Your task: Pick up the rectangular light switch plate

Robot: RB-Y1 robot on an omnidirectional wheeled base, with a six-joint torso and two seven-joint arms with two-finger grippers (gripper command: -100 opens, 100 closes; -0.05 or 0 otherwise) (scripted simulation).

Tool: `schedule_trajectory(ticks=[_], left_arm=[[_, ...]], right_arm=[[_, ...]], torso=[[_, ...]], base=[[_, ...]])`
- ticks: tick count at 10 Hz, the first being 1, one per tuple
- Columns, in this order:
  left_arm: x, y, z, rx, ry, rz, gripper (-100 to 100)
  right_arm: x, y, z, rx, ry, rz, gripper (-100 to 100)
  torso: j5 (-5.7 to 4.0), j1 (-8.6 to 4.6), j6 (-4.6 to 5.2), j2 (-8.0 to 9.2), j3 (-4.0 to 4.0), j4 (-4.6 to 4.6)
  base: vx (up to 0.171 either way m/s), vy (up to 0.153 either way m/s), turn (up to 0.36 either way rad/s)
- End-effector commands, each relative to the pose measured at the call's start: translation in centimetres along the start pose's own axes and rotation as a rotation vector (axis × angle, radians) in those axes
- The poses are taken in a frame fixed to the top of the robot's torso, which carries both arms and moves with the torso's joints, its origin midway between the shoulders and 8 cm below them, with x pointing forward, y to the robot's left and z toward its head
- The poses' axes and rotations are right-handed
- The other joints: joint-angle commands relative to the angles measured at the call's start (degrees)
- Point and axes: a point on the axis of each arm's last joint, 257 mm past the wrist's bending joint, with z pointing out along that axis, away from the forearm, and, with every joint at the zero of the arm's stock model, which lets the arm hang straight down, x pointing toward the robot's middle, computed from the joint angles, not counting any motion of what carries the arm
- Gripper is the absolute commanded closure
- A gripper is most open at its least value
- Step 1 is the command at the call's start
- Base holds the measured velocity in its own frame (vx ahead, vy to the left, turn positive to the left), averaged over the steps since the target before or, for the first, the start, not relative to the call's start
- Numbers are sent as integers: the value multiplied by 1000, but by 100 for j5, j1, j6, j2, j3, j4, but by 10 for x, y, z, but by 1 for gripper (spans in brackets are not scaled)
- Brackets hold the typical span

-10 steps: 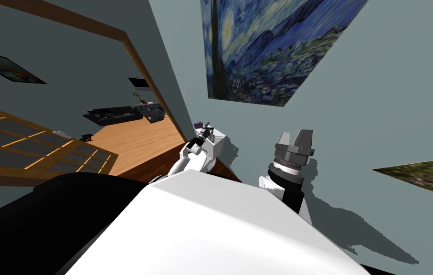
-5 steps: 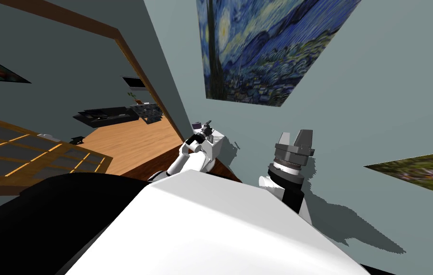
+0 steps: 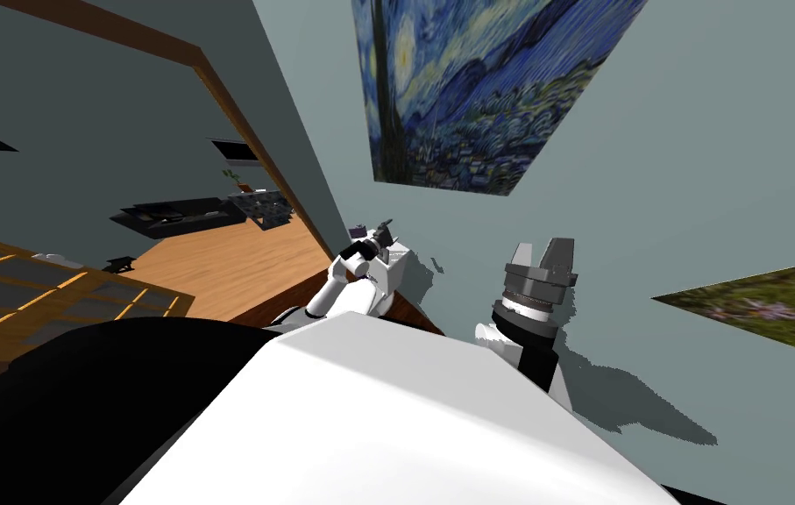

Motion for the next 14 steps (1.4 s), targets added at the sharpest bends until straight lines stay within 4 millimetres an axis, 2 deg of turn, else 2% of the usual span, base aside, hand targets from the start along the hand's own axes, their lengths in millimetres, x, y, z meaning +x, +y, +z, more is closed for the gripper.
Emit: schedule_trajectory(ticks=[1, 2, 3, 4, 5, 6, 7, 8, 9, 10, 11, 14], left_arm=[[4, 2, 1, -28, 11, -20, -100], [15, -2, 3, -51, 40, -44, -100], [15, 1, 3, -65, 39, -51, -100], [28, -3, 3, -86, 71, -75, -100], [27, 2, 3, -107, 68, -81, -100], [40, -3, 3, -128, 100, -101, -100], [39, 3, 2, -152, 97, -108, -100], [53, -2, 1, -173, 131, -129, -100], [52, 5, 0, -202, 125, -134, -100], [65, 0, -2, -225, 156, -149, -100], [64, 8, -3, -256, 151, -156, -100], [64, 8, -3, -256, 151, -156, -100]], right_arm=[[0, 0, 0, 0, 0, 0, 0], [0, 0, 0, 0, 0, 0, 0], [0, 0, 0, 0, 0, 0, 0], [0, 0, 0, 0, 0, 0, 0], [0, 0, 0, 0, 0, 0, 0], [0, 0, 0, 0, 0, 0, 0], [0, 0, 0, 0, 0, 0, 0], [0, 0, 0, 0, 0, 0, 0], [0, 0, 0, 0, 0, 0, 0], [0, 0, 0, 0, 0, 0, 0], [0, 0, 0, 0, 0, 0, 0], [0, 0, 0, 0, 0, 0, 0]], torso=[[0, 0, 0, 0, 0, 0], [0, -1, -4, 3, 0, -1], [0, 2, -3, 11, 5, 1], [2, 7, -3, 17, 9, 2], [2, 8, -3, 19, 10, 3], [1, 2, -3, 10, 5, 1], [0, -2, -3, 0, 0, -1], [0, -2, -5, 6, 2, 0], [0, 0, -3, 8, 4, 1], [1, 1, -4, 7, 3, 0], [2, 7, -3, 16, 8, 2], [1, 1, -5, 14, 7, 1]], base=[[29, -8, -26], [-1, 2, -16], [-15, 17, -53], [-15, 18, -58], [23, 0, -94], [51, -11, -113], [15, -9, 7], [15, 1, -60], [20, 1, -78], [-12, 19, -71], [12, 6, -80], [0, 0, 0]])
